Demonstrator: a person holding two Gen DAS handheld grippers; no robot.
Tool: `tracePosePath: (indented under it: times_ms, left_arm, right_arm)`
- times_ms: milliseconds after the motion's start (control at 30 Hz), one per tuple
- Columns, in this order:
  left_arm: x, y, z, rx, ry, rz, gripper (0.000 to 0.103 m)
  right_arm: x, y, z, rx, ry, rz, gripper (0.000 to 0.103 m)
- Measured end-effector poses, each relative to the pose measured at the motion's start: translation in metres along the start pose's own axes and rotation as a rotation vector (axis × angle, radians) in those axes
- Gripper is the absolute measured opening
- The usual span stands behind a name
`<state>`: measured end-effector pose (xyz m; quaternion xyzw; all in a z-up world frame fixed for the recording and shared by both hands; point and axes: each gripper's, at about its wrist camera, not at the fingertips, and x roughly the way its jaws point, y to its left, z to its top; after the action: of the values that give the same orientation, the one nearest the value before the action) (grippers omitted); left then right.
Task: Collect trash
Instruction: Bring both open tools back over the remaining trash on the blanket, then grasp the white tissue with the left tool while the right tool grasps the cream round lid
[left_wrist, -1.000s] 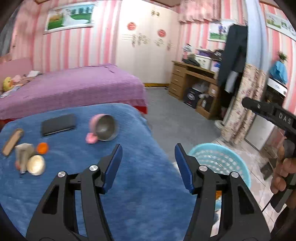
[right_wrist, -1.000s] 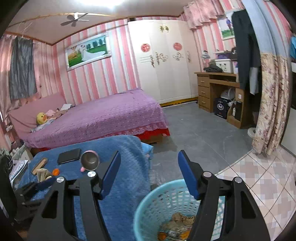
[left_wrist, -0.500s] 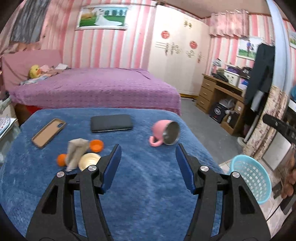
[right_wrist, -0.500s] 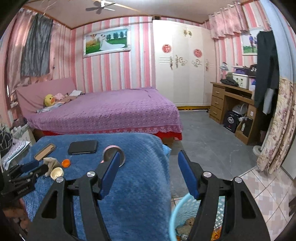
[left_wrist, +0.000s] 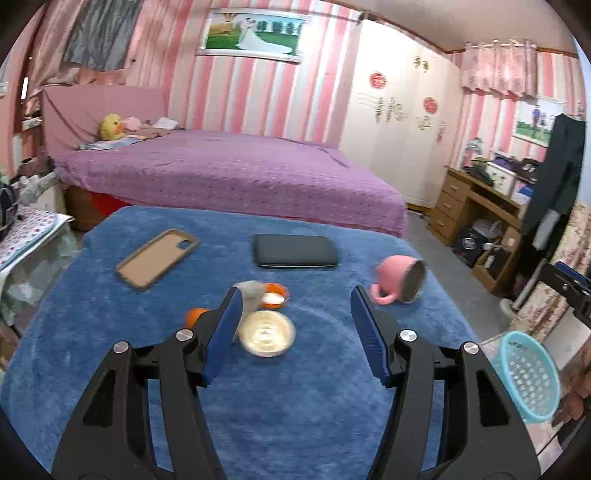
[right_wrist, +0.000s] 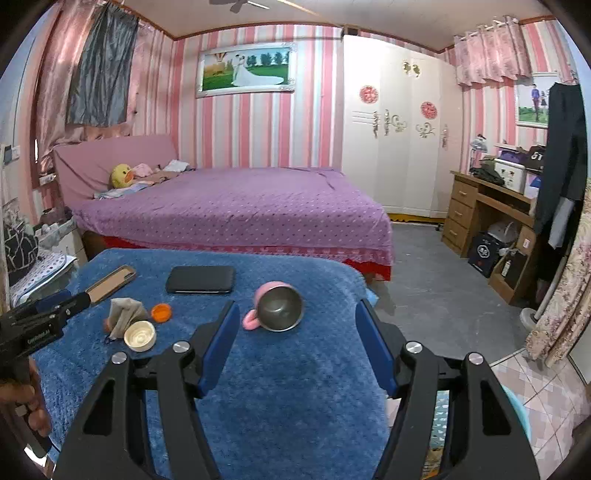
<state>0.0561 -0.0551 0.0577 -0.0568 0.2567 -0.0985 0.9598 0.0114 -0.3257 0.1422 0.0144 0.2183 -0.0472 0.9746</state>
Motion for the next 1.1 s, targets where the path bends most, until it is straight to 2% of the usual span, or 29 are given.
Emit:
tracePosePath:
  times_ms: [100,267,400,500,633,800,1033,1100]
  left_arm:
    - [0.003,0.023,-0.003,-0.029,0.016,0.053,0.059]
    - [0.018,0.078,-0.009,-0.107,0.079,0.108,0.059]
    - [0.032,0.094,-0.014,-0.091,0.12,0.123,0.059]
    - [0.037,0.09,-0.016,-0.052,0.12,0.096,0.061]
    - [0.048,0.073,-0.013,-0.017,0.104,0.05,0.068]
    - [0.075,0.053,-0.01,0.034,0.114,0.037,0.076]
    - [0.107,0.045,-0.01,0.042,0.152,0.043,0.076]
    - [0.117,0.043,-0.01,0.058,0.168,0.042,0.072]
  right_arm:
    - [0.02,0.016,-0.008,0.017,0.018,0.081,0.065]
    - [0.073,0.055,-0.031,0.05,0.127,0.22,0.065]
    - [0.095,0.087,-0.042,-0.009,0.18,0.229,0.065]
    - [0.101,0.1,-0.045,-0.024,0.188,0.238,0.066]
    - [0.11,0.107,-0.047,-0.029,0.2,0.24,0.067]
    - [0.126,0.112,-0.047,-0.039,0.22,0.243,0.067]
    - [0.149,0.116,-0.048,-0.047,0.245,0.244,0.067]
    - [0.156,0.117,-0.047,-0.048,0.255,0.244,0.067]
